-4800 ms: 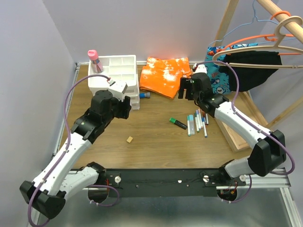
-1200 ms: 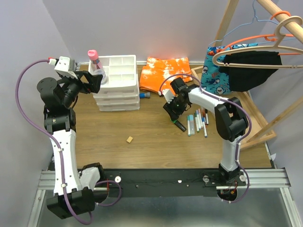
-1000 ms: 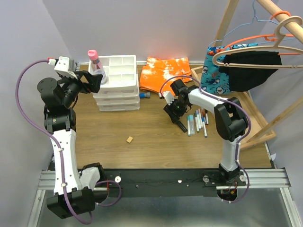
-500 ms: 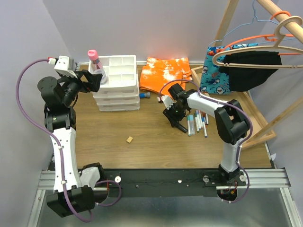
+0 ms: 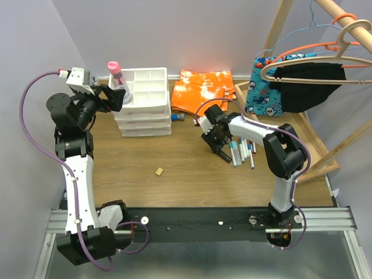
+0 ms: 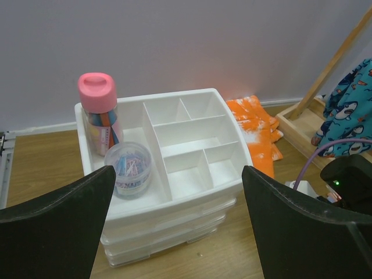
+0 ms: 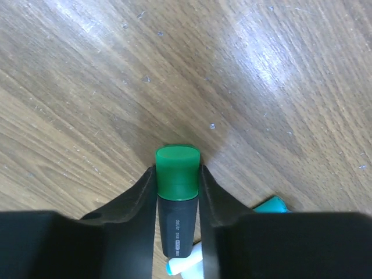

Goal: Sort the stationery into containers
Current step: Pick up the pen from the center of the board.

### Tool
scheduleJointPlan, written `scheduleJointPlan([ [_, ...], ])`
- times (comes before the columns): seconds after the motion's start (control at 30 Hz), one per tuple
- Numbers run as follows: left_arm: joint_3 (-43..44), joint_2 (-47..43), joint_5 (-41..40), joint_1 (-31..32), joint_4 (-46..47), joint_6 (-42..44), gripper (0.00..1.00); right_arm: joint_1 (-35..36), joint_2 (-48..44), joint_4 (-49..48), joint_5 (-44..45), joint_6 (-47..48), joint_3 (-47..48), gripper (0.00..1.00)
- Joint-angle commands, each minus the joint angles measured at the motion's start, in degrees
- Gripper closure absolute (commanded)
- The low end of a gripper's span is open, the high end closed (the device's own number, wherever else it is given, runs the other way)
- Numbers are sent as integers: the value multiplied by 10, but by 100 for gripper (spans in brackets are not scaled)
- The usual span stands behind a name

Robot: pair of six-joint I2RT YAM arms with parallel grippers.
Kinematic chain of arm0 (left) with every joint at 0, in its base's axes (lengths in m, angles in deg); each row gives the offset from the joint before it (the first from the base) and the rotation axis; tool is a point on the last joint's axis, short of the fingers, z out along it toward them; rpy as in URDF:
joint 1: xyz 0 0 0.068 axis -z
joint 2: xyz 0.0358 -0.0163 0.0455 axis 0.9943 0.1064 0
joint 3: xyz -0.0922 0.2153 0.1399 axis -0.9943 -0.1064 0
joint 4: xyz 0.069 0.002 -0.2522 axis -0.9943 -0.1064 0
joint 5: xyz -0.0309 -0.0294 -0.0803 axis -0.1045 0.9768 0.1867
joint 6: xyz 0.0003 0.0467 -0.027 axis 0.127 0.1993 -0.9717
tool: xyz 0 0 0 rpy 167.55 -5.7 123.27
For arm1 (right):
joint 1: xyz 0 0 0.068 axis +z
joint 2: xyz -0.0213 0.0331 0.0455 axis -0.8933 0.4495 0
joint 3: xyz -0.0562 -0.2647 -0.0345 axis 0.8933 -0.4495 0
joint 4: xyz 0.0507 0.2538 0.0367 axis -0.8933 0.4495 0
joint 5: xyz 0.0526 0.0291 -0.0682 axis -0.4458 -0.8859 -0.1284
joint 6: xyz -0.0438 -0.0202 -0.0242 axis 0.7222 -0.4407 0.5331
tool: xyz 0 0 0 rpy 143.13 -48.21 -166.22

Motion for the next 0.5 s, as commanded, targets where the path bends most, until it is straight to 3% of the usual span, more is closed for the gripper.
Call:
scheduleJointPlan([
  [0.0, 0, -1, -8, -4, 6, -1, 1, 2, 45, 10, 31, 8, 9, 72],
  [0.1, 18, 4, -5, -4, -7, 13, 1, 1, 12, 68, -7, 18, 44, 72],
  [0.2, 31, 14, -9, -4, -15, 31, 1, -9, -31, 132, -110, 24, 151, 70],
  [0.3, 34, 29, -12, -4, -6, 38, 1, -16, -50, 136, -168, 17, 288, 71],
  [0.47, 41, 54, -16, -4, 31, 23, 1, -17, -4, 103, -233, -35, 510, 72],
])
